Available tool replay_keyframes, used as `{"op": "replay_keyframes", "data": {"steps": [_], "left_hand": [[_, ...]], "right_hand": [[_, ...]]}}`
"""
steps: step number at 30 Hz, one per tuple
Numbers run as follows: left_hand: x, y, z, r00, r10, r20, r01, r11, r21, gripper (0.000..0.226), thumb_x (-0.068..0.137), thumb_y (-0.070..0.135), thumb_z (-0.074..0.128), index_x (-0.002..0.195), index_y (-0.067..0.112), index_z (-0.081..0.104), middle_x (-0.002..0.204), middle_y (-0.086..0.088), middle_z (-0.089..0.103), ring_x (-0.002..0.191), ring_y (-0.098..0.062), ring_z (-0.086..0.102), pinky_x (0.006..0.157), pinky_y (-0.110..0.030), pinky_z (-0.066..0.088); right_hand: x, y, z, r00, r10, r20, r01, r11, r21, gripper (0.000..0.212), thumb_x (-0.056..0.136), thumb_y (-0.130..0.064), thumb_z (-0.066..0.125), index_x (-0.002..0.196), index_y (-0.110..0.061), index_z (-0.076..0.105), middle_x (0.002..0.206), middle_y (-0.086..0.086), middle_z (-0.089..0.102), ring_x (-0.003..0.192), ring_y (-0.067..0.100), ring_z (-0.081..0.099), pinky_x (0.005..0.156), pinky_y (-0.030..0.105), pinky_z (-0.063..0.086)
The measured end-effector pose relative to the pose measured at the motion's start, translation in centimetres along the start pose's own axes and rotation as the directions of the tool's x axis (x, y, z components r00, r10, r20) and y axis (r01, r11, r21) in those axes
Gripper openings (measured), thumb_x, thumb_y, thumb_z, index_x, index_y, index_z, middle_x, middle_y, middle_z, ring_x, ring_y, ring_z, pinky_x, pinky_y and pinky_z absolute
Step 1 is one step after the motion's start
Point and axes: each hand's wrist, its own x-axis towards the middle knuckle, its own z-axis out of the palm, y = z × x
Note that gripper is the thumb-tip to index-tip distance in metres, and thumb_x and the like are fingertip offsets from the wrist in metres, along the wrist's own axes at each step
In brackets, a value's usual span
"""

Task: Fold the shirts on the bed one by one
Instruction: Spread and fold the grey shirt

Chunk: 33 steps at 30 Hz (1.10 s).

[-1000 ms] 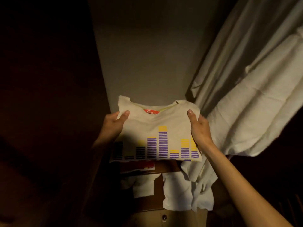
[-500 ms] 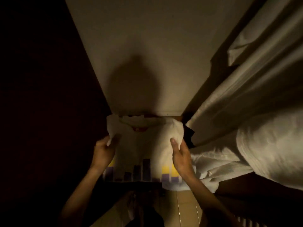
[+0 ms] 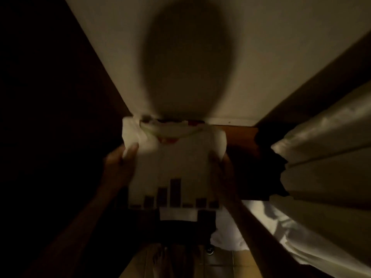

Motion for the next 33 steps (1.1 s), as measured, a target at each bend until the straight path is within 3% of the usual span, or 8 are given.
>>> {"op": "replay_keyframes", "data": {"steps": [4, 9, 15, 20, 24, 27, 29, 33], "left_hand": [[8.1, -2.8, 2.2, 0.993, 0.066, -0.097, -0.055, 0.992, 0.114, 0.042, 0.1, 0.041, 0.056, 0.085, 0.004, 0.066, 0.083, -0.014, 0.069, 0.08, -0.02, 0.065, 0.073, -0.032, 0.051], [10.5, -11.8, 4.8, 0.967, -0.248, -0.053, 0.253, 0.958, 0.137, 0.038, 0.097, 0.04, 0.061, 0.109, 0.004, 0.066, 0.107, -0.018, 0.067, 0.1, -0.031, 0.064, 0.082, -0.035, 0.051], [6.2, -14.8, 4.4, 0.947, -0.307, -0.096, 0.319, 0.936, 0.146, 0.053, 0.093, 0.047, 0.064, 0.126, 0.007, 0.057, 0.118, -0.007, 0.061, 0.106, -0.022, 0.058, 0.084, -0.033, 0.048], [6.2, -13.5, 3.7, 0.973, -0.058, -0.221, 0.136, 0.924, 0.357, 0.034, 0.094, 0.03, 0.067, 0.108, -0.001, 0.069, 0.11, -0.021, 0.07, 0.102, -0.032, 0.066, 0.078, -0.023, 0.041], [5.3, -14.6, 3.7, 0.962, -0.254, -0.098, 0.272, 0.903, 0.332, 0.04, 0.094, 0.028, 0.067, 0.12, -0.003, 0.061, 0.121, -0.023, 0.064, 0.111, -0.036, 0.062, 0.089, -0.04, 0.053], [4.9, -14.0, 3.9, 0.969, -0.183, -0.165, 0.235, 0.883, 0.405, 0.041, 0.094, 0.03, 0.067, 0.121, 0.0, 0.058, 0.126, -0.022, 0.061, 0.116, -0.036, 0.059, 0.091, -0.039, 0.049], [4.3, -13.4, 4.0, 0.975, -0.157, -0.158, 0.212, 0.871, 0.444, 0.043, 0.095, 0.031, 0.065, 0.125, 0.002, 0.054, 0.129, -0.021, 0.059, 0.117, -0.037, 0.057, 0.086, -0.036, 0.045], [3.6, -12.9, 3.8, 0.982, -0.125, -0.144, 0.186, 0.801, 0.569, 0.045, 0.094, 0.021, 0.066, 0.131, 0.004, 0.048, 0.137, -0.023, 0.049, 0.122, -0.04, 0.051, 0.098, -0.043, 0.042]], "right_hand": [[8.1, 0.4, 3.1, 0.995, -0.095, -0.012, 0.093, 0.988, -0.121, 0.024, 0.1, -0.039, 0.053, 0.119, -0.026, 0.06, 0.101, -0.013, 0.07, 0.092, 0.01, 0.068, 0.064, 0.017, 0.055], [13.8, 7.4, 1.7, 0.983, 0.16, 0.088, -0.124, 0.938, -0.323, 0.047, 0.103, -0.036, 0.047, 0.144, -0.011, 0.044, 0.133, 0.004, 0.054, 0.118, 0.021, 0.056, 0.09, 0.034, 0.051], [11.6, 11.7, -0.7, 0.977, 0.175, 0.118, -0.116, 0.913, -0.392, 0.034, 0.094, -0.035, 0.065, 0.118, -0.011, 0.06, 0.113, 0.003, 0.064, 0.09, 0.014, 0.064, 0.068, 0.024, 0.052], [10.4, 12.4, -0.9, 0.993, 0.039, 0.109, 0.012, 0.901, -0.435, 0.027, 0.1, -0.023, 0.058, 0.117, -0.003, 0.063, 0.108, 0.011, 0.066, 0.091, 0.021, 0.065, 0.068, 0.028, 0.054], [9.3, 13.6, -0.9, 0.995, 0.057, 0.083, -0.001, 0.833, -0.553, 0.03, 0.099, -0.022, 0.058, 0.123, -0.004, 0.058, 0.113, 0.008, 0.063, 0.101, 0.024, 0.064, 0.072, 0.028, 0.051], [7.9, 13.3, -0.6, 0.982, -0.172, 0.076, 0.186, 0.824, -0.536, 0.047, 0.09, -0.024, 0.069, 0.129, -0.01, 0.047, 0.116, 0.003, 0.057, 0.103, 0.023, 0.062, 0.076, 0.033, 0.055], [6.9, 13.1, -0.7, 0.923, -0.35, 0.163, 0.376, 0.72, -0.584, 0.062, 0.083, -0.027, 0.077, 0.135, -0.011, 0.047, 0.126, 0.011, 0.049, 0.107, 0.017, 0.053, 0.081, 0.031, 0.053], [5.5, 12.6, -1.5, 0.823, -0.367, 0.434, 0.555, 0.353, -0.754, 0.063, 0.077, -0.054, 0.076, 0.125, -0.016, 0.064, 0.145, 0.019, 0.038, 0.122, 0.031, 0.047, 0.089, 0.042, 0.053]]}}
